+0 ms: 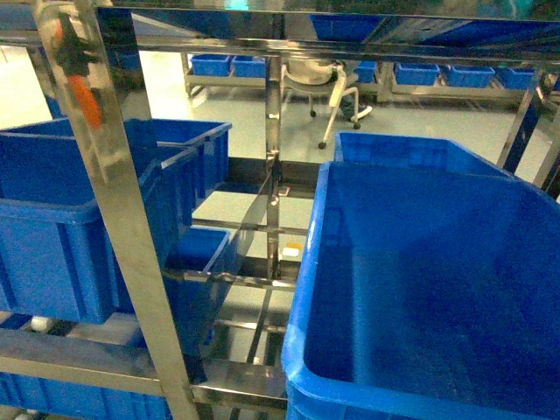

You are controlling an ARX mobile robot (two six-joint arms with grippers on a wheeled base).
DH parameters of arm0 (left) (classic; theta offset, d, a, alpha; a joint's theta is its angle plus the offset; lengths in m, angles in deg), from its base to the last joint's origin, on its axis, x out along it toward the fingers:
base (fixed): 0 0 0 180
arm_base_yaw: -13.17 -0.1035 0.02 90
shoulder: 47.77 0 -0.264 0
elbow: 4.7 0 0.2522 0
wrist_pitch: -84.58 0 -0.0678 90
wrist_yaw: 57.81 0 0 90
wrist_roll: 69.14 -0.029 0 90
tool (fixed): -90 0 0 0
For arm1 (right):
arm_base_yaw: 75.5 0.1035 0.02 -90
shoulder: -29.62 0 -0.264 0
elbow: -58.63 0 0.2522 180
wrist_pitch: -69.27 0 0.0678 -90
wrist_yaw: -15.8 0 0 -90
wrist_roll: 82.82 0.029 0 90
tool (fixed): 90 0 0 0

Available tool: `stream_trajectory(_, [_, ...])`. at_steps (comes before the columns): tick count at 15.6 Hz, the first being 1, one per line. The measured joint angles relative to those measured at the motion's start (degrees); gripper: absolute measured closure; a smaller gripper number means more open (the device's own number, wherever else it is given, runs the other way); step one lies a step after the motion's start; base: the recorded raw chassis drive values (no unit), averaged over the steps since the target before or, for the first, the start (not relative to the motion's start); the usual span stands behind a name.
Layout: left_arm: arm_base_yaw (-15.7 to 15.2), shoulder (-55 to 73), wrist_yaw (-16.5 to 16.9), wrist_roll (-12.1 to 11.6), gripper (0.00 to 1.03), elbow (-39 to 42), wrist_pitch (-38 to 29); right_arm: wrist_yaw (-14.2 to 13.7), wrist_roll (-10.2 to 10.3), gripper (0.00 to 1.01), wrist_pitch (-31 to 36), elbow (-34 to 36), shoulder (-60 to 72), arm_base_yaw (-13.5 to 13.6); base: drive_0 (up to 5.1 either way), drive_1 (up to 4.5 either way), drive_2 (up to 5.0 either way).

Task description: Pick red block from blue box to shelf

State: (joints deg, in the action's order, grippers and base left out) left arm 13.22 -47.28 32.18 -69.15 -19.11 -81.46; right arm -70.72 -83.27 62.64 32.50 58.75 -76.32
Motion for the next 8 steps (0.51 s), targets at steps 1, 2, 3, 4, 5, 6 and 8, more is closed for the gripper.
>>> stream_trajectory(1, [0.02, 0.00, -0.02, 0.00, 0.05, -0.02, -0.02, -0.02, 0.00, 0.75, 0.00, 0.00, 0.00, 0.00, 0.1, 4.40, -4.2])
stream_trajectory(2, [0.00, 0.00, -0.02, 0.00, 0.05, 0.00, 0.00, 0.00, 0.00, 0.75, 0.04, 0.00, 0.00, 0.02, 0.1, 4.40, -4.2])
stream_trajectory(3, [0.00, 0.00, -0.02, 0.00, 0.05, -0.02, 0.00, 0.00, 0.00, 0.75, 0.02, 0.00, 0.00, 0.00, 0.1, 4.40, -4.2])
stream_trajectory(4, [0.00, 0.00, -0.02, 0.00, 0.05, -0.02, -0.02, 0.00, 0.00, 0.75, -0.04, 0.00, 0.00, 0.00, 0.1, 4.40, -4.2])
stream_trajectory(5, [0.00, 0.00, -0.02, 0.00, 0.05, 0.00, 0.00, 0.00, 0.00, 0.75, -0.02, 0.00, 0.00, 0.00, 0.1, 4.40, -4.2])
stream_trajectory(6, [0.02, 0.00, -0.02, 0.00, 0.05, 0.00, -0.02, 0.00, 0.00, 0.75, 0.00, 0.00, 0.00, 0.00, 0.1, 4.40, -4.2])
stream_trajectory(8, [0.00, 0.00, -0.02, 0.00, 0.05, 0.00, -0.02, 0.00, 0.00, 0.75, 0.00, 0.00, 0.00, 0.00, 0.0, 0.00, 0.0])
